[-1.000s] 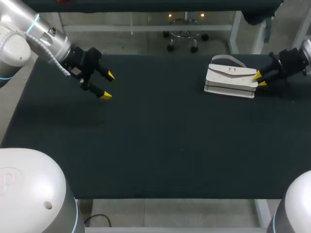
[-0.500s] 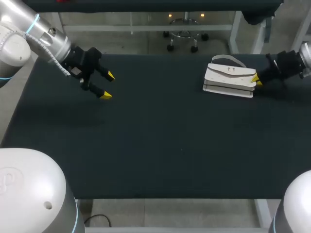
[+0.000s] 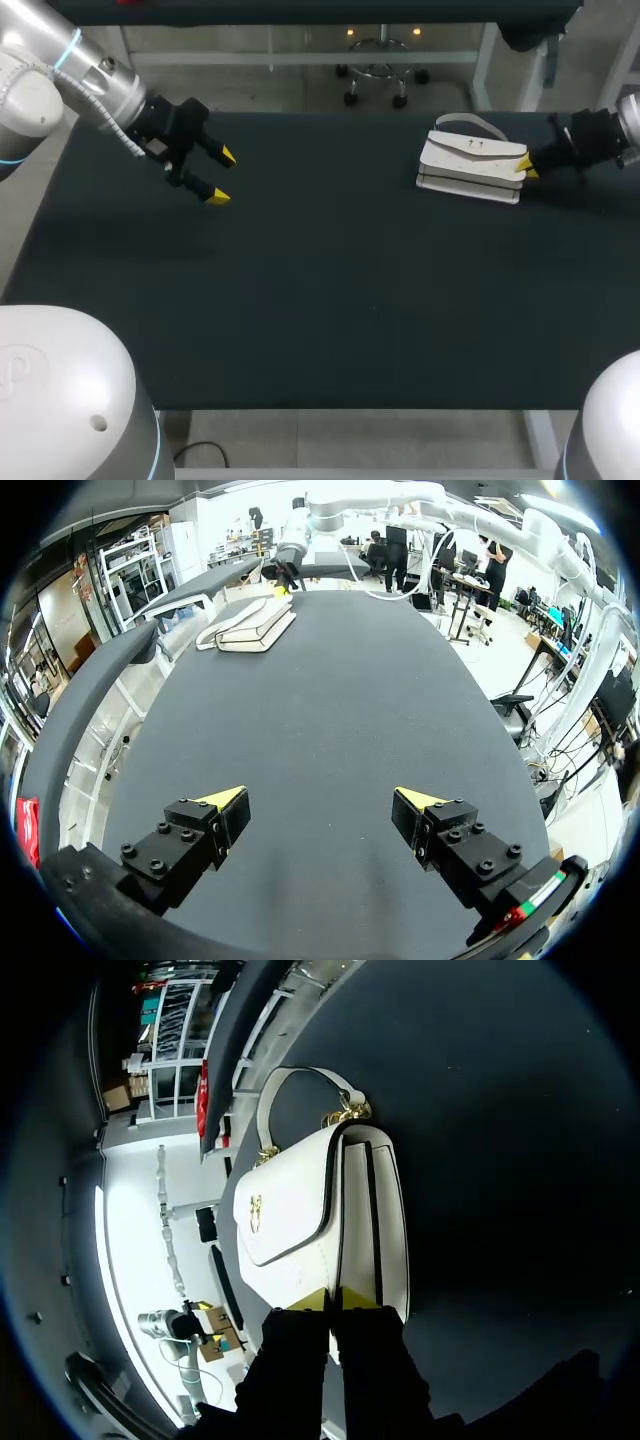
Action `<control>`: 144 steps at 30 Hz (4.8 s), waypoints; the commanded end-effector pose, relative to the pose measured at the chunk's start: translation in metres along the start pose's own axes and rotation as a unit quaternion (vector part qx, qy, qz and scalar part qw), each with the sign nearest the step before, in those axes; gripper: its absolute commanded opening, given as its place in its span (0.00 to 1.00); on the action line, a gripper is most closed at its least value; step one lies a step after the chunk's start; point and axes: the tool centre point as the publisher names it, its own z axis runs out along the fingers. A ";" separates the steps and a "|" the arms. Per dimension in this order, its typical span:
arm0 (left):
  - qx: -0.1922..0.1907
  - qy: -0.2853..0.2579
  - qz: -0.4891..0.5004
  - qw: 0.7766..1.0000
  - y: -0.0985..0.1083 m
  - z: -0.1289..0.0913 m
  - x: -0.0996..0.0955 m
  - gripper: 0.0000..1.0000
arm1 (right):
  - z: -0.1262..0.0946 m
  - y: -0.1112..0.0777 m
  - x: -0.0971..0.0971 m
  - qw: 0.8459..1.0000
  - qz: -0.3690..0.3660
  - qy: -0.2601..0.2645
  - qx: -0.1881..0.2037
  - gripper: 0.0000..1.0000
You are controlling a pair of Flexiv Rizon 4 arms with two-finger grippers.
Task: Pick up the bag, open it, inspect its contents, close it, and place it on the opposite side
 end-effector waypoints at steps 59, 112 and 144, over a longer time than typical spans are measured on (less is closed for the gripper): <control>0.001 -0.001 0.000 1.000 0.000 0.001 0.000 1.00 | 0.153 -0.169 0.093 0.972 -0.162 0.052 0.164 0.00; 0.001 -0.001 0.000 1.000 0.000 0.001 0.000 1.00 | 0.190 -0.197 0.106 0.978 -0.136 0.048 0.148 0.00; 0.001 -0.001 0.000 1.000 0.000 0.001 0.000 1.00 | 0.124 -0.188 0.136 0.917 -0.343 -0.185 0.087 1.00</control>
